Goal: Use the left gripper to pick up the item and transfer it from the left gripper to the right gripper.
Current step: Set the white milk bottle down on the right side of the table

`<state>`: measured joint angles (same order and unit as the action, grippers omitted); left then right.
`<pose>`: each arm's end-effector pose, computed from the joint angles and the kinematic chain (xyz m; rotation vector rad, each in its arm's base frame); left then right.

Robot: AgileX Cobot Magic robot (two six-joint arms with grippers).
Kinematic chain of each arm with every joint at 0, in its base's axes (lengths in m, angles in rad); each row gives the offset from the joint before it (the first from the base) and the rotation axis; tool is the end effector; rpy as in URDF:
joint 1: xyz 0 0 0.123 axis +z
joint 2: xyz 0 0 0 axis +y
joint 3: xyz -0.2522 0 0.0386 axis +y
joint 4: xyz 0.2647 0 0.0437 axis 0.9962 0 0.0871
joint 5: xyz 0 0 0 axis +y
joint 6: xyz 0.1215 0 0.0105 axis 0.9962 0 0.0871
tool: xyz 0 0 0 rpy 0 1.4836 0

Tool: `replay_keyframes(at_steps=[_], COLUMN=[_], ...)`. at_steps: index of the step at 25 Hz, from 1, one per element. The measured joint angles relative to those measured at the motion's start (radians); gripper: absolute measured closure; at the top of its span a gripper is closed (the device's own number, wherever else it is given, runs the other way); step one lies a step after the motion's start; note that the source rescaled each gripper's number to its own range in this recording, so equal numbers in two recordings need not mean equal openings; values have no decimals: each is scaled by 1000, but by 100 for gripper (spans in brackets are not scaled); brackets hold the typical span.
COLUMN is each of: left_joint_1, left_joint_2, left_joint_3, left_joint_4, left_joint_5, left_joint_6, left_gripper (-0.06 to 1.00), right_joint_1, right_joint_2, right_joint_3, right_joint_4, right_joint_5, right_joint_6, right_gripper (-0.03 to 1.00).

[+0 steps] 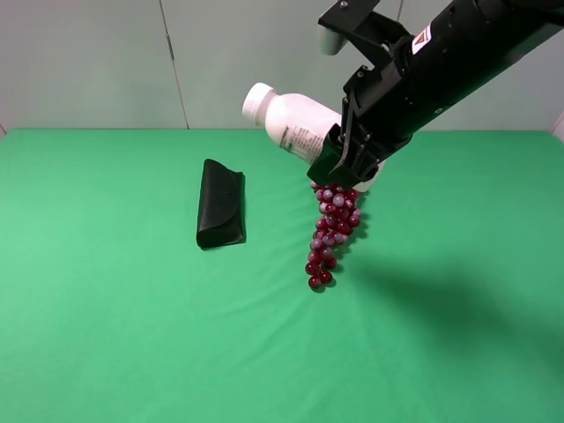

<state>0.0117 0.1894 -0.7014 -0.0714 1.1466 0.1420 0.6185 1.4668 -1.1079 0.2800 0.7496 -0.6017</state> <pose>0.0729 -0.0071 0.3128 0.1453 2.1110 0.0051 0.2636 0.2158 0.2248 -1.3130 2.2197 0.3277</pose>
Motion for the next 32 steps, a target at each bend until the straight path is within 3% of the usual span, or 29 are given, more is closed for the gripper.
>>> replay_keyframes(at_steps=[9,14,21,32], left_joint_1=[0,0,0,0], left_joint_2=[-194,-194,-194,-194], left_joint_3=[165,177,212,213], left_joint_4=[14,60,56,54], left_joint_5=[24,5,-74,-82], left_joint_6=[-37,-79,-80,-80], left_gripper=[18,18,18,14], right_joint_1=[0,0,0,0], right_joint_2=[0,0,0,0], right_joint_3=[0,0,0,0], right_joint_4=[0,0,0,0], right_joint_5=[5,23,25,25], right_joint_6=[6,7,7,7], right_gripper=[97,97,97,97])
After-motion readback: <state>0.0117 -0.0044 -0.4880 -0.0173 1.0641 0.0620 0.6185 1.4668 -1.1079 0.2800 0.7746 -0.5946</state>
